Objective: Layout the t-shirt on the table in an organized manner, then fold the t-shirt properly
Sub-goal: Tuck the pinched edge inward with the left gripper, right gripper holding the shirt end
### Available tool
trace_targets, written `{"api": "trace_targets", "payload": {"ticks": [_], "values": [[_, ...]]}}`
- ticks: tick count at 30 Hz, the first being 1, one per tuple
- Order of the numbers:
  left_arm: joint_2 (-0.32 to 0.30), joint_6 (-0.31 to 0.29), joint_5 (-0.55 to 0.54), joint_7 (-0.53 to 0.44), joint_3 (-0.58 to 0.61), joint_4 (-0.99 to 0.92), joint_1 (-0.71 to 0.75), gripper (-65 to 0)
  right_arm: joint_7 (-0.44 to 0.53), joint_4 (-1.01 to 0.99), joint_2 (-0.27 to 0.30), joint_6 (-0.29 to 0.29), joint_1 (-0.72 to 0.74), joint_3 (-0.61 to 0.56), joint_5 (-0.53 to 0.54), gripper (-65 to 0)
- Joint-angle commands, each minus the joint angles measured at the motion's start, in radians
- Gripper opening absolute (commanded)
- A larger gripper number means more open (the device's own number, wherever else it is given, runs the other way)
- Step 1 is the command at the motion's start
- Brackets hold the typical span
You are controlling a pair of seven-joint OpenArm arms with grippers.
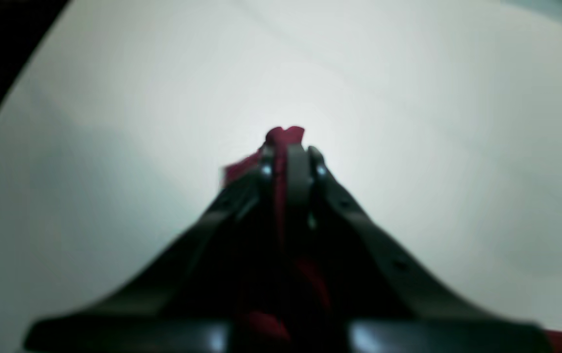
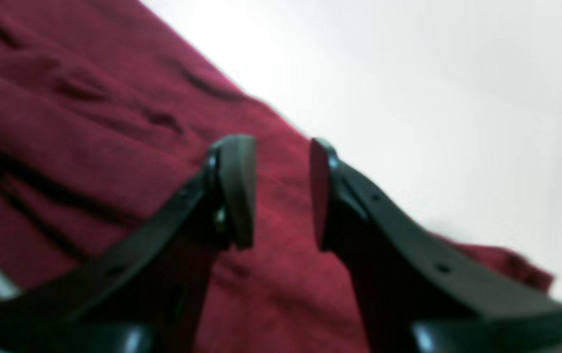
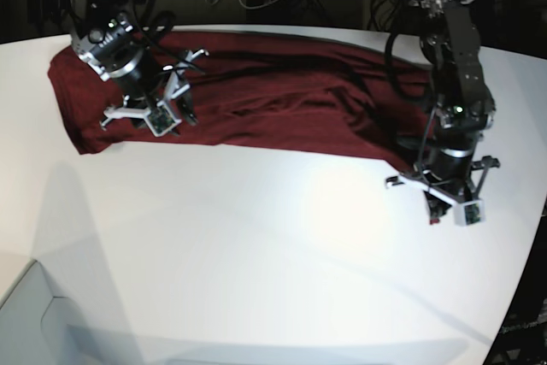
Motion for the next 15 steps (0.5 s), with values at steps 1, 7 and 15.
{"api": "trace_targets", "payload": {"ticks": [1,7,15], "values": [[-0.004,-0.003,-0.002,-0.010,-0.015,0.032,0.012,-65.0,0.023,0.016,0.000,0.001,0.013,0.023,0.012,-45.2],[-0.002,-0.003,-0.002,-0.012,-0.080,0.079,0.108,-65.0,0.029,0.016,0.002,0.001,0.025,0.065,0.012,-45.1],[0.005,-0.002,-0.002,-0.021,-0.103,0.073,0.182,-65.0,0.027,0.016,-0.001,0.001,0.013,0.069,0.012,-45.0]]}}
